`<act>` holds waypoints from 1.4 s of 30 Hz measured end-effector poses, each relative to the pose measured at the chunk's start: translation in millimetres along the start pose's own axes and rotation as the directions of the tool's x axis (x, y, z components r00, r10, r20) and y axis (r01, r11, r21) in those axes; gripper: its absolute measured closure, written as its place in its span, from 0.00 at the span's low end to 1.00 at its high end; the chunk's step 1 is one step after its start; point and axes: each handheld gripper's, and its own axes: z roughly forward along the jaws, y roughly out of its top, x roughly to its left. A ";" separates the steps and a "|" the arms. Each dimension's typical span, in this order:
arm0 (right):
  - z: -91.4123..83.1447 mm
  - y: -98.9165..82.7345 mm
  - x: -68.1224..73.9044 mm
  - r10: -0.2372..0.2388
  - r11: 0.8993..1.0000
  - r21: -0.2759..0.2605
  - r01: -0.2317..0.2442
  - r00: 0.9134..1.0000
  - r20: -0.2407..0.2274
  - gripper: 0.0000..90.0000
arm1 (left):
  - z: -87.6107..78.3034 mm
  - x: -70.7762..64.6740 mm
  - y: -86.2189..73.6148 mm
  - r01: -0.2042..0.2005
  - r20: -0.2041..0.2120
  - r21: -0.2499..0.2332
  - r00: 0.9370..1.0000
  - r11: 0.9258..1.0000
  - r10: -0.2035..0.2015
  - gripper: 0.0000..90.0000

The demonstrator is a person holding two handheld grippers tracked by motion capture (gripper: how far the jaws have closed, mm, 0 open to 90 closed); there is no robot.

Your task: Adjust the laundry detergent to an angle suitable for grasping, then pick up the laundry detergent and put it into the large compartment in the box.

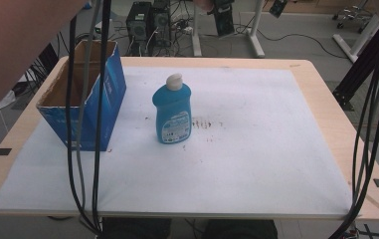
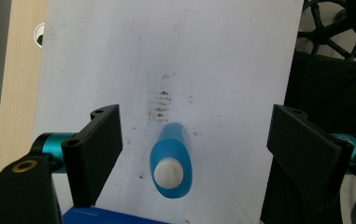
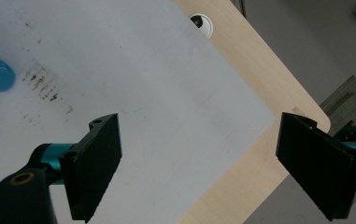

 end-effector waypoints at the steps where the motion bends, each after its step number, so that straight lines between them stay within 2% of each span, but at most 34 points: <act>1: -0.8 -0.1 0.0 0.006 1.000 0.001 -0.006 1.000 0.002 0.15 | -0.1 -0.2 -0.2 0.001 0.001 0.000 1.000 1.000 -0.001 0.20; 14: 0.8 -1.7 -4.3 0.003 1.000 -0.002 -0.003 1.000 -0.010 0.15 | -1.3 0.6 -2.1 0.006 0.002 0.001 1.000 1.000 -0.006 0.20; 25: 3.2 1.7 -1.2 -0.005 1.000 0.001 0.005 1.000 -0.015 0.15 | -0.4 2.4 -2.7 0.002 0.008 0.003 1.000 1.000 -0.002 0.20; 42: 4.3 1.2 -4.2 -0.004 1.000 -0.001 0.004 1.000 -0.024 0.15 | -0.7 5.2 -6.0 0.012 0.009 0.009 1.000 1.000 -0.012 0.20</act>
